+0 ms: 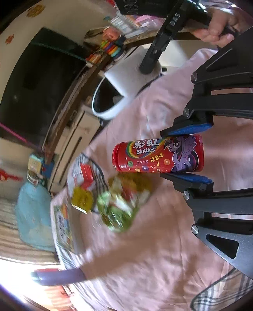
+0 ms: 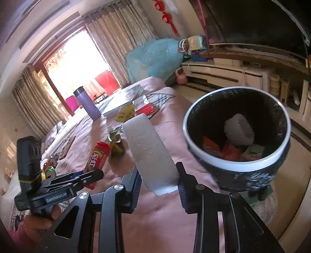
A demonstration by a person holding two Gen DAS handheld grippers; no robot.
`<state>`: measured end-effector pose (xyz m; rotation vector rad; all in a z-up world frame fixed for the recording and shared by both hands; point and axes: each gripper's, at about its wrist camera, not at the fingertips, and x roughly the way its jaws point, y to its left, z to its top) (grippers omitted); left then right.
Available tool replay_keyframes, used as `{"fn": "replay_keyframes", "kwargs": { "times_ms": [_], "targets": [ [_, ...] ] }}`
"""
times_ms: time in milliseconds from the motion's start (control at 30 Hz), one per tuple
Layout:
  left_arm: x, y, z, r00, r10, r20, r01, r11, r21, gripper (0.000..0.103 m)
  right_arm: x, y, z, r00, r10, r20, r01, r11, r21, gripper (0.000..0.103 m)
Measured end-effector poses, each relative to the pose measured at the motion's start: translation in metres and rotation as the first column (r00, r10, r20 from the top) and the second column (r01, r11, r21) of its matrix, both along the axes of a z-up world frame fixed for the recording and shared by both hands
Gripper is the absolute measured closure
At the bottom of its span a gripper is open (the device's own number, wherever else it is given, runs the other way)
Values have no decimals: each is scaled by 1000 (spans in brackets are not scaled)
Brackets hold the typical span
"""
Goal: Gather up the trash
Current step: 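Carry the Skittles tube and foam block over the black bin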
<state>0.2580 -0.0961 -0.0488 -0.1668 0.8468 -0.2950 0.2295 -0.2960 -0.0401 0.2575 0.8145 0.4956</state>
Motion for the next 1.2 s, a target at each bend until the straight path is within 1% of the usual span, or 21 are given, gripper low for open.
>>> {"fn": "replay_keyframes", "kwargs": {
  "times_ms": [300, 633, 700, 767, 1200],
  "targets": [
    [8, -32, 16, 996, -82, 22, 82, 997, -7, 70, 5, -39, 2, 996, -87, 3, 87, 996, -4, 69],
    [38, -72, 24, 988, -150, 38, 150, 989, 0, 70, 22, -74, 10, 987, -161, 21, 162, 986, -27, 69],
    [45, -80, 26, 986, -160, 44, 160, 987, 4, 72, 29, -80, 9, 985, -173, 18, 174, 984, -31, 69],
    [52, -87, 26, 984, -171, 43, 171, 985, 6, 73, 32, -83, 9, 983, -182, 16, 182, 983, -35, 69],
    [86, -123, 21, 977, -208, 53, 207, 978, 28, 73, 54, -93, 10, 981, -192, 19, 192, 979, -62, 69]
  ]
}}
